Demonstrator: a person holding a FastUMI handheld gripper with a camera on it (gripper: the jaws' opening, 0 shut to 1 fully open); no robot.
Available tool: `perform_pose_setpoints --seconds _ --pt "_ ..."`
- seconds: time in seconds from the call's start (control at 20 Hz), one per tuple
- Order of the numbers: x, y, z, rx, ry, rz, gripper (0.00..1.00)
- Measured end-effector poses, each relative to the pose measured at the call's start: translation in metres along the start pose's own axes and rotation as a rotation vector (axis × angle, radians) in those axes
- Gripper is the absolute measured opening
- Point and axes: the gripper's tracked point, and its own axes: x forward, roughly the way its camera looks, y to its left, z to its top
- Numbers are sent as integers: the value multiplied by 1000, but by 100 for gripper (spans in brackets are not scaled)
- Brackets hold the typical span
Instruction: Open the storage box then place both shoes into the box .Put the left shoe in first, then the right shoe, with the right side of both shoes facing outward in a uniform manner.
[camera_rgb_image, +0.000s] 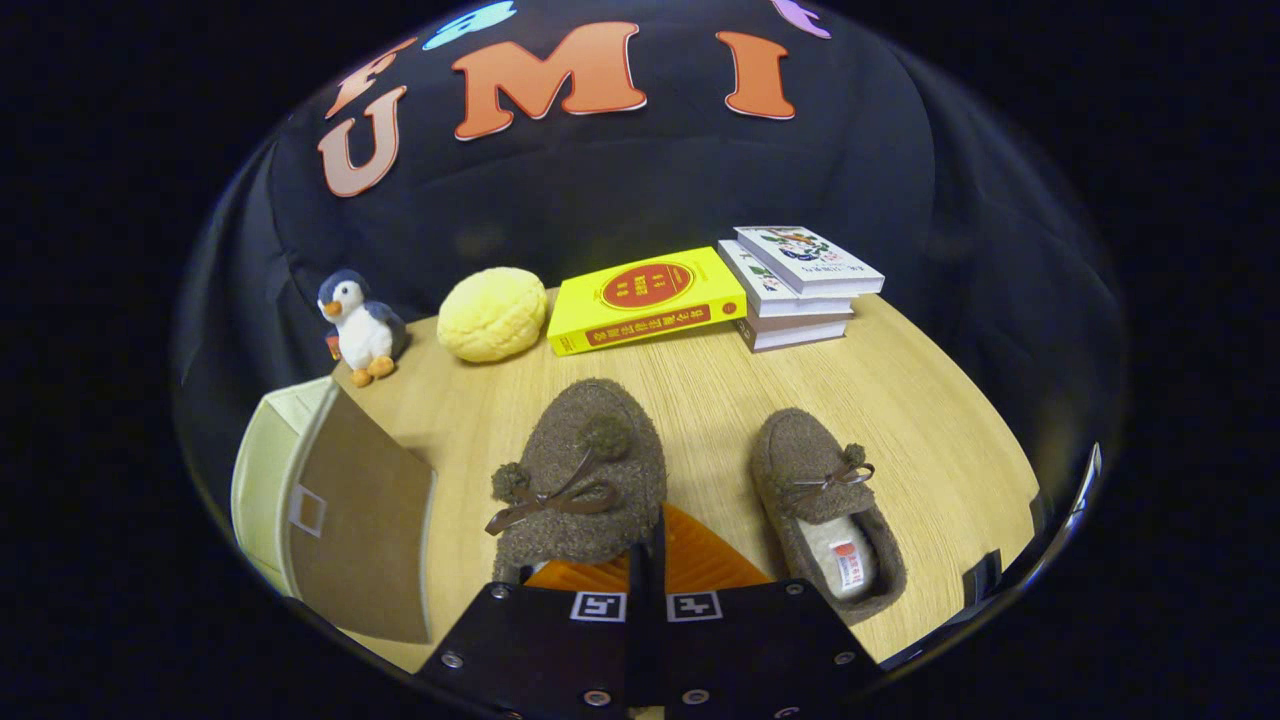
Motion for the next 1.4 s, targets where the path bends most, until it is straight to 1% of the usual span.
perform_pose_setpoints --seconds 0.2,0.4,0.65,0.85,0.95,1.2,1.4 --pt "-33 50 35 9 -62 23 1" --pt "-58 103 54 12 -85 46 1" --pt "-83 190 58 22 -84 149 0" --pt "-88 243 45 -6 -57 192 1" --pt "-86 264 32 -30 -33 198 0" --pt "-71 290 -2 -88 30 172 0" --pt "-58 298 -24 -116 78 139 1"
